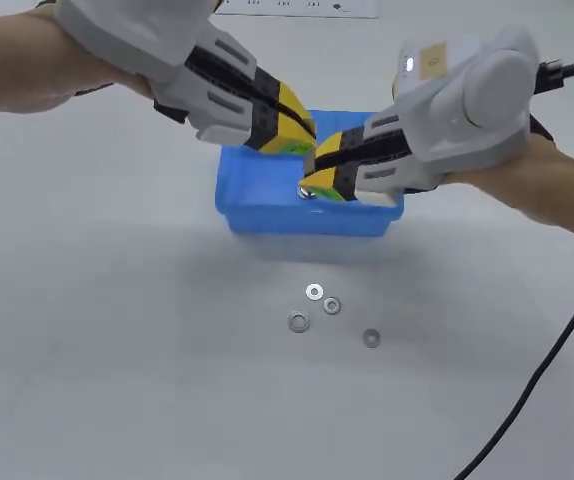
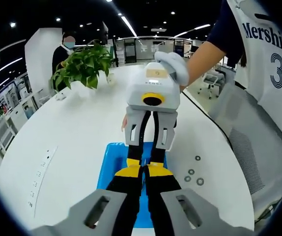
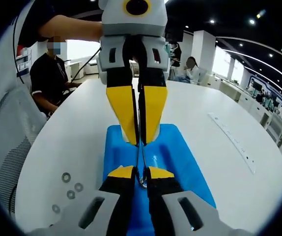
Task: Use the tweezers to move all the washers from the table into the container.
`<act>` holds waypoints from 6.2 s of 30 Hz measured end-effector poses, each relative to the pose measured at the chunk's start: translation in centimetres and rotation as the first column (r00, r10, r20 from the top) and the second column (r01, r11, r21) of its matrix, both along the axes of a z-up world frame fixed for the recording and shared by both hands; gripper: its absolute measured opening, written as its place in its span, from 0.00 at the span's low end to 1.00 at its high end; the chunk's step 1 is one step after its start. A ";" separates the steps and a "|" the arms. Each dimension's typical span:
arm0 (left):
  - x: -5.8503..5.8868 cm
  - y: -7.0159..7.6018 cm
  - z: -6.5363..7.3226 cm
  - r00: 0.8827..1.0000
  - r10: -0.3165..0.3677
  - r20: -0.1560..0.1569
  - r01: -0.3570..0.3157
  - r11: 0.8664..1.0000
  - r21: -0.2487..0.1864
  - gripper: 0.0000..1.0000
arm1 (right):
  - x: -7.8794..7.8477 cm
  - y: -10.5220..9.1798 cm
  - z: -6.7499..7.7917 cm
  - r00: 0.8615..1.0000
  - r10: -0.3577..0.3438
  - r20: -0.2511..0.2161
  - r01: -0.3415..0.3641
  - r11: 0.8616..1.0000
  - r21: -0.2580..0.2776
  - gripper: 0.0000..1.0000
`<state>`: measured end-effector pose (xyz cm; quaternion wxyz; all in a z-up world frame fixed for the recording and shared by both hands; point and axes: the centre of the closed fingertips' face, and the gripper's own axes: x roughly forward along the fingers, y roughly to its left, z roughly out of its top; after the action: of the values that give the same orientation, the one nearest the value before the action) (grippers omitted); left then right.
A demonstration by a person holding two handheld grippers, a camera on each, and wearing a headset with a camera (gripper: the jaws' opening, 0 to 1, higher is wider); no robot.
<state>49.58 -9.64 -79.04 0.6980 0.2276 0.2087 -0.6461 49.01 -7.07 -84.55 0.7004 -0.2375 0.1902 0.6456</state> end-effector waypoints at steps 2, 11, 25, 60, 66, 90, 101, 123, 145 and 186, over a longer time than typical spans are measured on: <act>-0.2 0.0 0.0 1.000 -0.001 0.001 0.001 1.000 0.001 0.06 | 0.0 0.0 0.0 1.000 -0.007 0.004 0.007 1.000 0.000 0.11; -0.5 0.1 0.6 1.000 -0.004 0.009 0.004 1.000 0.009 0.06 | -0.2 -0.2 0.4 0.999 -0.030 -0.012 0.030 0.999 -0.012 0.16; -1.4 0.0 4.0 0.997 -0.006 0.071 0.007 1.000 -0.018 0.06 | -0.7 0.0 4.0 0.999 -0.046 0.030 0.044 0.998 0.040 0.15; -12.9 -0.5 4.7 0.999 -0.034 0.039 0.037 0.996 -0.083 0.06 | -12.1 0.0 3.2 0.999 0.037 -0.005 -0.037 0.999 0.028 0.11; -13.7 -0.3 3.2 1.000 -0.022 -0.003 0.022 0.996 -0.085 0.06 | -12.9 0.0 2.0 0.999 0.046 -0.024 -0.045 0.999 0.012 0.11; -14.4 -0.4 0.4 0.999 -0.004 -0.054 0.001 0.999 -0.053 0.06 | -13.2 -0.3 -1.3 0.998 0.004 -0.067 -0.005 1.000 -0.019 0.12; -14.0 -0.4 0.1 0.999 -0.002 -0.047 0.000 0.999 -0.047 0.06 | -13.1 -0.5 -1.9 0.998 0.003 -0.070 -0.004 1.000 -0.024 0.12; -14.5 -0.1 0.8 0.999 -0.004 -0.033 0.003 1.000 -0.029 0.06 | -13.4 -0.4 -1.3 1.000 -0.002 -0.020 0.001 1.000 -0.029 0.10; -12.1 -0.3 7.2 0.998 -0.014 0.060 0.019 0.997 -0.073 0.06 | -10.5 -0.7 5.3 0.995 0.020 0.094 -0.021 1.000 0.011 0.10; -2.0 0.8 3.0 0.996 -0.007 0.084 0.010 1.000 -0.029 0.06 | -0.7 0.7 1.5 0.995 -0.054 0.087 0.055 0.998 -0.016 0.10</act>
<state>47.58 -8.80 -76.01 0.7067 0.2450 0.1687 -0.6420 48.33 -6.38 -83.07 0.7231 -0.2664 0.1722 0.6136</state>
